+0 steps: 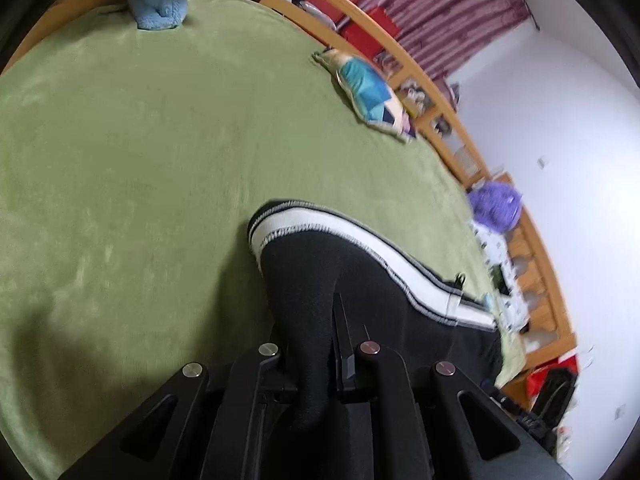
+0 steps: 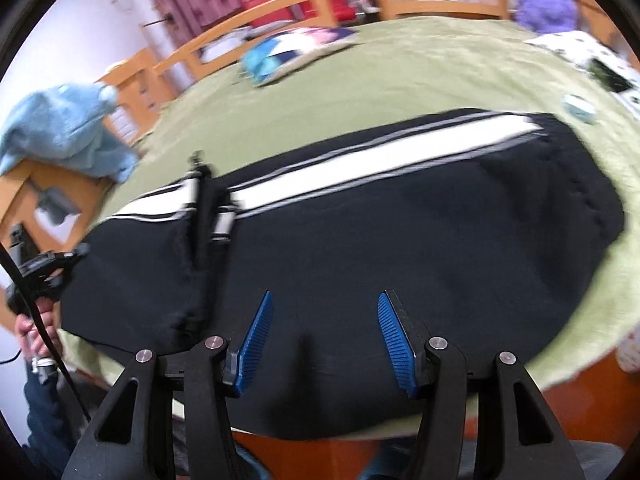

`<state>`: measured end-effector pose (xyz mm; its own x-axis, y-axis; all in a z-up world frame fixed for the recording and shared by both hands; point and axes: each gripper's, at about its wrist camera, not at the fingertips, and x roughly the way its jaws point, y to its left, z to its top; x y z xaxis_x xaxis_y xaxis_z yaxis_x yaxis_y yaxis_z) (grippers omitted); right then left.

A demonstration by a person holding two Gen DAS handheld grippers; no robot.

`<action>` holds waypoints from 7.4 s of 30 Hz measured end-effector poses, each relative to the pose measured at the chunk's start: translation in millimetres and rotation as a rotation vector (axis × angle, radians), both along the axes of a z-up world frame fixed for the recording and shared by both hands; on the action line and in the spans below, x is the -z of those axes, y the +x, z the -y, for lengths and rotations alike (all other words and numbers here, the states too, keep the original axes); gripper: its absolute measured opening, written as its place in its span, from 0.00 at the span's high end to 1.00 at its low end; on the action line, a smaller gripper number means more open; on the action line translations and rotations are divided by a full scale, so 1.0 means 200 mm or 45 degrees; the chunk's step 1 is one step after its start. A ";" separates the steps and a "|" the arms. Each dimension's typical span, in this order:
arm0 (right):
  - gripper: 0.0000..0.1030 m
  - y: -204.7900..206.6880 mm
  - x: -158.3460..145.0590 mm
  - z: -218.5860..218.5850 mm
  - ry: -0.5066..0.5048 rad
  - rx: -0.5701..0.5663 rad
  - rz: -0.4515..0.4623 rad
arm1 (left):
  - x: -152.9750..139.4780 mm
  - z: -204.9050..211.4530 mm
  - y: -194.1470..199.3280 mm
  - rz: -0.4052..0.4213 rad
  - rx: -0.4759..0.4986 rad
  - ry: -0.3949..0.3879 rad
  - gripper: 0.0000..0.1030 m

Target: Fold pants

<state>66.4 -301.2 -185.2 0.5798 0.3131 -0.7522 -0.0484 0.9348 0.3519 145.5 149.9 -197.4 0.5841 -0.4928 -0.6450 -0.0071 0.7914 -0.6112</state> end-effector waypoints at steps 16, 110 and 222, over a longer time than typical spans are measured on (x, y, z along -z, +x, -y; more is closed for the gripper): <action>0.78 -0.10 0.22 -0.54 -0.123 -0.312 -0.150 | 0.19 0.06 -0.13 -0.151 0.127 0.219 0.41; 0.69 0.20 0.15 0.02 0.170 0.101 -0.020 | -0.27 0.97 -0.33 0.103 0.390 0.522 0.47; 0.52 0.38 0.10 -0.22 -0.412 -0.165 0.027 | 0.07 0.52 -0.05 -0.107 0.191 0.550 0.33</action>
<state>143.1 -257.7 -206.0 0.5676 0.1323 -0.8126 -0.1780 0.9834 0.0358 136.2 46.8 -211.4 0.4638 -0.2431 -0.8519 0.0911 0.9696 -0.2271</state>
